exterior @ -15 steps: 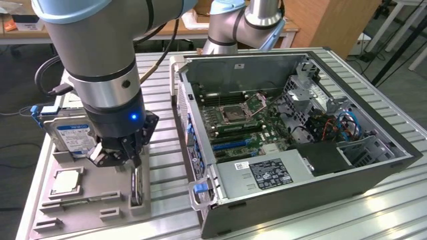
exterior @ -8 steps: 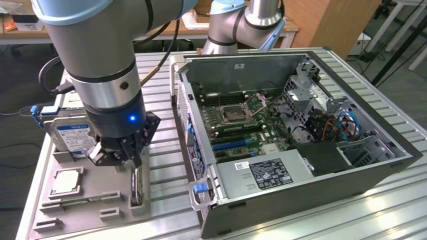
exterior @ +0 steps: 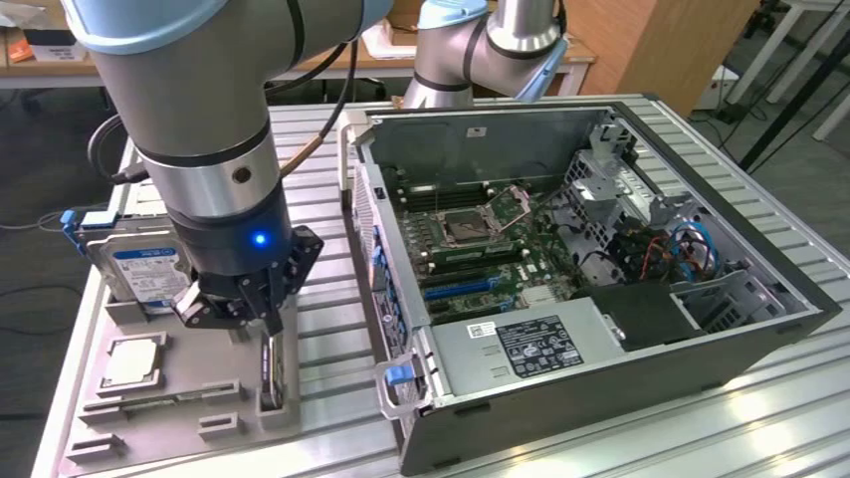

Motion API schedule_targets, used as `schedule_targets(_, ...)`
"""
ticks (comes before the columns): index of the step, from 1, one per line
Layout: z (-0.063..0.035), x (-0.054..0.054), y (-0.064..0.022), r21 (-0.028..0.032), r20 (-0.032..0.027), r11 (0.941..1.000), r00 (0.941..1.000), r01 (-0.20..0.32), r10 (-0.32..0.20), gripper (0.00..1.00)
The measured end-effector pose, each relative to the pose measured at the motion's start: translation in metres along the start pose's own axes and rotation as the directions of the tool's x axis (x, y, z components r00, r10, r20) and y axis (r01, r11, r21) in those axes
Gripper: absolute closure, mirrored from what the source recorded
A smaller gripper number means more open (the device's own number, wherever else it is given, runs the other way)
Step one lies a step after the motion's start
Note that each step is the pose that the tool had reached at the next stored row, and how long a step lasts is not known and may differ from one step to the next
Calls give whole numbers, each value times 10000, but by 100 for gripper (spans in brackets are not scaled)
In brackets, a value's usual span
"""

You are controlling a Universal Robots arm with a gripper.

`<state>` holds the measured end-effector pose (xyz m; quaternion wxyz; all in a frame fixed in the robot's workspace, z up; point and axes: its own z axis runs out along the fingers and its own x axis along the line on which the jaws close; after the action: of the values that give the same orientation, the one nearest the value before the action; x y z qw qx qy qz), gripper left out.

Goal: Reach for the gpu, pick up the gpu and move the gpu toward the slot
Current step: 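Pick up the gpu and move the gpu toward the slot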

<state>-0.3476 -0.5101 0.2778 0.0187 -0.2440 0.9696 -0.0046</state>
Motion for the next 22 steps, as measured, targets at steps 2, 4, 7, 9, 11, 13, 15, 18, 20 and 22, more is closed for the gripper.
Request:
schedule_targets(2,6,0,0,14,2,9995,9995,-311,311,89)
schedule_targets(4,10,0,1,28,5,9982,9982,-603,603,89)
schedule_targets(7,17,-1,6,53,26,9952,9952,-976,976,89)
schedule_targets(9,18,-4,11,73,58,9933,9934,-1149,1149,89)
schedule_targets(11,19,-7,16,95,94,9911,9911,-1326,1325,89)
schedule_targets(13,22,-9,19,116,128,9881,9881,-1534,1532,89)
schedule_targets(15,22,-10,23,138,165,9845,9845,-1749,1746,89)
schedule_targets(18,24,-13,32,173,249,9799,9798,-1987,1982,89)
schedule_targets(20,25,-13,39,194,301,9766,9765,-2141,2135,89)
schedule_targets(22,33,-9,47,207,323,9726,9725,-2314,2307,89)
